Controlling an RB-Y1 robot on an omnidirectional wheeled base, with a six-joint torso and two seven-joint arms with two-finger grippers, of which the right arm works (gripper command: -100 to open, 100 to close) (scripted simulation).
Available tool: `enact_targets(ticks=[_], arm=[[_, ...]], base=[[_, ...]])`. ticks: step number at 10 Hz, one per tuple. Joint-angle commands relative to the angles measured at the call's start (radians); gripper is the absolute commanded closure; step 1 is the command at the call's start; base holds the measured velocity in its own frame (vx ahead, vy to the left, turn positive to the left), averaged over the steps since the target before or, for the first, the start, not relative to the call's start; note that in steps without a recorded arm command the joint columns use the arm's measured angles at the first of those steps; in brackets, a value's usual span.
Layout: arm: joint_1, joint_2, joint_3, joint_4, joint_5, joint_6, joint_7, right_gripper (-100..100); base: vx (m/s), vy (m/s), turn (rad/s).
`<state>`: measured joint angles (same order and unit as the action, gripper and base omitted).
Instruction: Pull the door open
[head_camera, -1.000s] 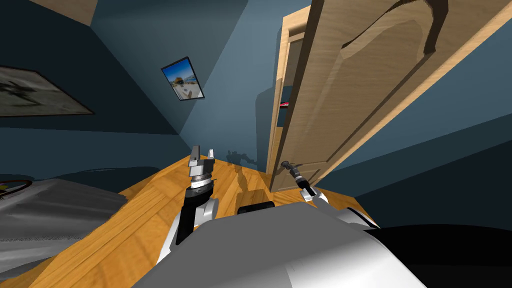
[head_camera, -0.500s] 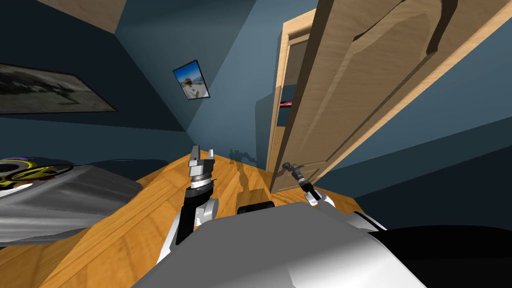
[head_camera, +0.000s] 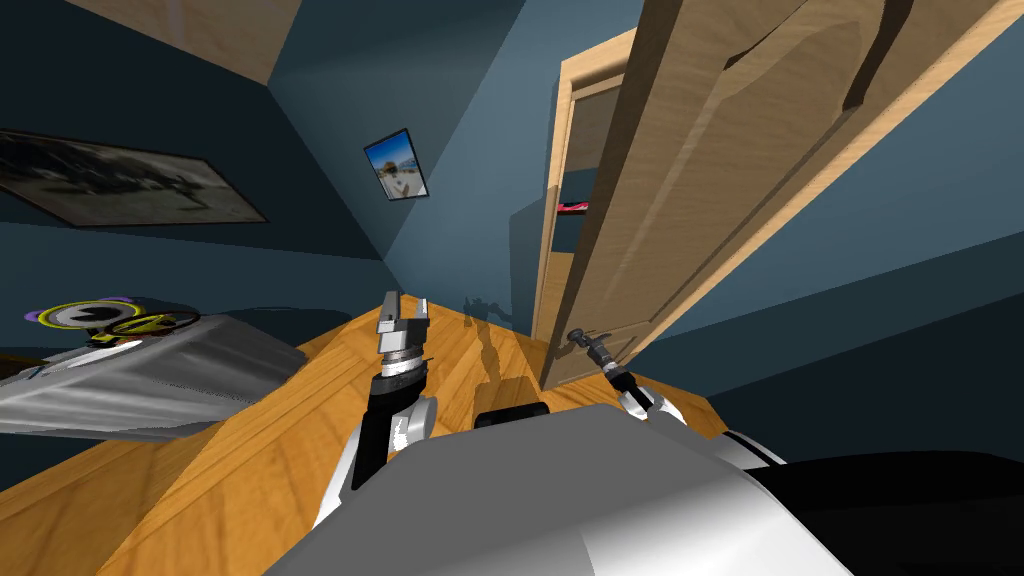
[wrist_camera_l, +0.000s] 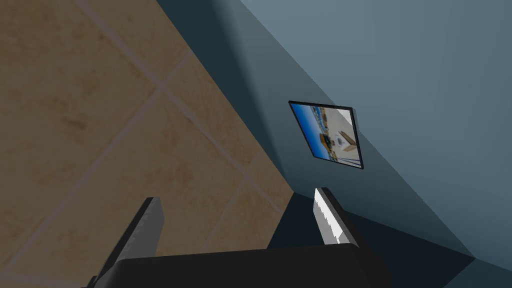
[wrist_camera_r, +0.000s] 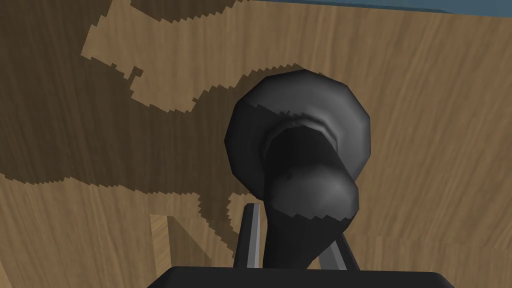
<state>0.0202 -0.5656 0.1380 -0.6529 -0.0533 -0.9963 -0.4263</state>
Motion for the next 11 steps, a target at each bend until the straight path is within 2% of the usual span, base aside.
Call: enact_targets(ticks=[1,2,8,11], arm=[[0.0,0.0,0.0,0.0,0.0,0.0,0.0,100],[0.009,-0.007,0.006,0.008,0.001,-0.021,-0.008,100],[0.037,-0.036,0.021,0.034,0.0,-0.095,-0.03,100],[0.048,-0.047,0.027,0.044,0.0,-0.124,-0.039,100]], base=[[-0.06,-0.019,0.009],[-0.127,-0.056,0.16],[-0.213,-0.1,0.184],[-0.183,-0.088,0.134]])
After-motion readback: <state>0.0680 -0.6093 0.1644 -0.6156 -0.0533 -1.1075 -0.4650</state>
